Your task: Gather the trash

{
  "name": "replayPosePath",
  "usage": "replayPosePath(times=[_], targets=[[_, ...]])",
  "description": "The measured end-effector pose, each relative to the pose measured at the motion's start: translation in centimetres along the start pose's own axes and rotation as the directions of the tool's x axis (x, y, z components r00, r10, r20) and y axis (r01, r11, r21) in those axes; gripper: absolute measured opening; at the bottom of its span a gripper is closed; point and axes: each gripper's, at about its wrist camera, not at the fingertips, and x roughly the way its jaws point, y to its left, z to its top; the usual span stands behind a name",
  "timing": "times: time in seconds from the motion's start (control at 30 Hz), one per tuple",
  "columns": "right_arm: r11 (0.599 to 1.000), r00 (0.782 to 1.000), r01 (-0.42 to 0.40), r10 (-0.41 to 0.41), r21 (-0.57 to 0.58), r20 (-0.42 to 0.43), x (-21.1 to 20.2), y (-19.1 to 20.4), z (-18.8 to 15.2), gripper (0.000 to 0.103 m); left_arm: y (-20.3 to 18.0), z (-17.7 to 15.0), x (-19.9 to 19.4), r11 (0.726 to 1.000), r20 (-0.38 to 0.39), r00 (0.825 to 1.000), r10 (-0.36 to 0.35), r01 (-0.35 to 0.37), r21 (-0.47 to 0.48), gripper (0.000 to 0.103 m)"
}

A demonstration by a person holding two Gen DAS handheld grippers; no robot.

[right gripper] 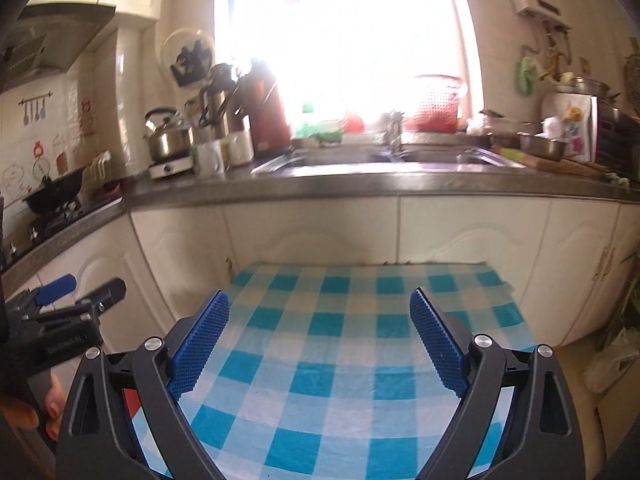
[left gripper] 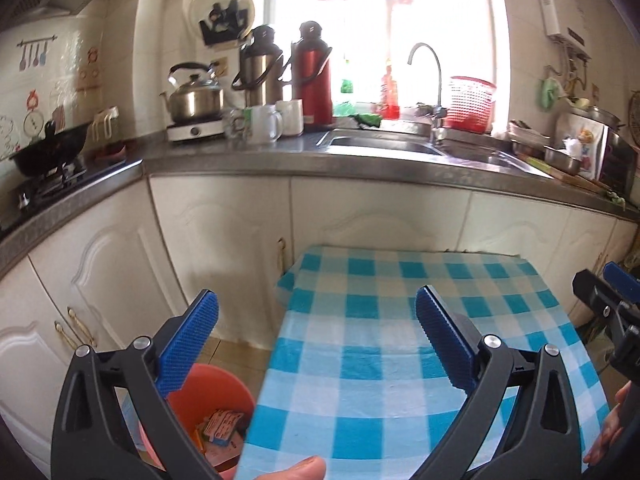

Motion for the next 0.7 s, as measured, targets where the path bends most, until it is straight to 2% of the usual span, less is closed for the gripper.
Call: replayPosePath(times=[0.3,0.4,0.7], targets=[[0.996,0.987,0.07,-0.076,0.046,0.139,-6.7,-2.6,2.6,0.092,-4.5,1.1,-3.8,0.999,0.073,0.997,-0.029,0.026,0.048,0.099],[0.995,0.979,0.085,-0.094,0.056,0.18,-8.5,-3.1,3.0,0.093,-5.0,1.5,-5.2,0.999,0.108,0.994,-0.033,0.029,0.042,0.099],[0.989,0.959,0.13,-0.142,0.066,0.246,-12.2,-3.5,3.7,0.093,-6.0,2.0,-7.9,0.996,0.146,0.987,-0.069,0.061,0.058,0.099]])
